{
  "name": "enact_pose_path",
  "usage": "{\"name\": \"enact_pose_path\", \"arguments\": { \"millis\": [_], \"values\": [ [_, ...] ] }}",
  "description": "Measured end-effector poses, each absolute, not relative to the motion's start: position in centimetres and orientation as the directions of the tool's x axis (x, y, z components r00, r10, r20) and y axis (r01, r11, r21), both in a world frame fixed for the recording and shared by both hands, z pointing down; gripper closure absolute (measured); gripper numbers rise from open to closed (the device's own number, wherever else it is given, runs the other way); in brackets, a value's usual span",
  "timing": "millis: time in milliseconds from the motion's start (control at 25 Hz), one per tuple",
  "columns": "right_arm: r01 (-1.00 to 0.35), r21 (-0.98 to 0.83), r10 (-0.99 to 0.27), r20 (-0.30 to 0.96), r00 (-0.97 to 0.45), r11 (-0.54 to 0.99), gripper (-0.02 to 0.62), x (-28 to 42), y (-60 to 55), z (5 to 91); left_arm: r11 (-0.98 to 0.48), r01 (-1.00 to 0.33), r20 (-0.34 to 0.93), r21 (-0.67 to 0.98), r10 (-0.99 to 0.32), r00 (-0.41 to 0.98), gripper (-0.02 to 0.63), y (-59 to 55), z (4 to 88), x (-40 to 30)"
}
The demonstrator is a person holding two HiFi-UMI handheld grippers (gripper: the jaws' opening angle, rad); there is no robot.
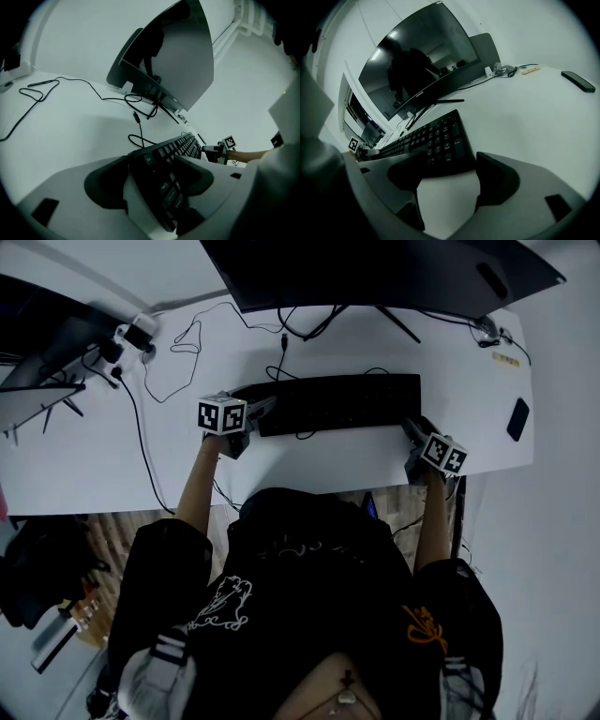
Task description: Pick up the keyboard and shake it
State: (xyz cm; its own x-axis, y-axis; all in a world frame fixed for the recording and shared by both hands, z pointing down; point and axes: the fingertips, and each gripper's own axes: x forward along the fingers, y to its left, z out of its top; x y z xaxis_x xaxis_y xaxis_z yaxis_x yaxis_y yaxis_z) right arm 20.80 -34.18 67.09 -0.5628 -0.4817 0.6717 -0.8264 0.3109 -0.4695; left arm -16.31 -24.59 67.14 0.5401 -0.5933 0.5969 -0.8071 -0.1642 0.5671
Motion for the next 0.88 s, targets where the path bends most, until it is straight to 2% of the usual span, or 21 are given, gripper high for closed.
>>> {"name": "enact_pose_path", "arguments": {
  "millis": [120, 200, 480, 880],
  "values": [
    [-0.819, -0.534, -0.516, 0.650, -0.558, 0.211, 0.297, 21.6, -34.7, 67.2, -0.135, -0.818, 0.611, 0.560, -0.599, 0.517, 0.302, -24.7, 67.3, -16.4],
    [-0.810, -0.568, -0.541, 0.641, -0.545, 0.144, 0.386, 22.1, -35.2, 67.3, -0.125, -0.821, 0.614, 0.557, -0.603, 0.509, 0.302, -24.8, 67.4, -16.4],
    [-0.841, -0.505, -0.508, 0.681, -0.528, 0.196, 0.400, 22.2, -35.0, 67.6, -0.132, -0.845, 0.614, 0.519, -0.630, 0.476, 0.303, -24.8, 67.0, -16.5],
    [-0.792, -0.548, -0.532, 0.600, -0.597, 0.271, 0.403, 20.3, -35.5, 65.2, -0.235, -0.890, 0.532, 0.391, -0.732, 0.427, 0.308, -26.4, 61.8, -18.5]
  ]
}}
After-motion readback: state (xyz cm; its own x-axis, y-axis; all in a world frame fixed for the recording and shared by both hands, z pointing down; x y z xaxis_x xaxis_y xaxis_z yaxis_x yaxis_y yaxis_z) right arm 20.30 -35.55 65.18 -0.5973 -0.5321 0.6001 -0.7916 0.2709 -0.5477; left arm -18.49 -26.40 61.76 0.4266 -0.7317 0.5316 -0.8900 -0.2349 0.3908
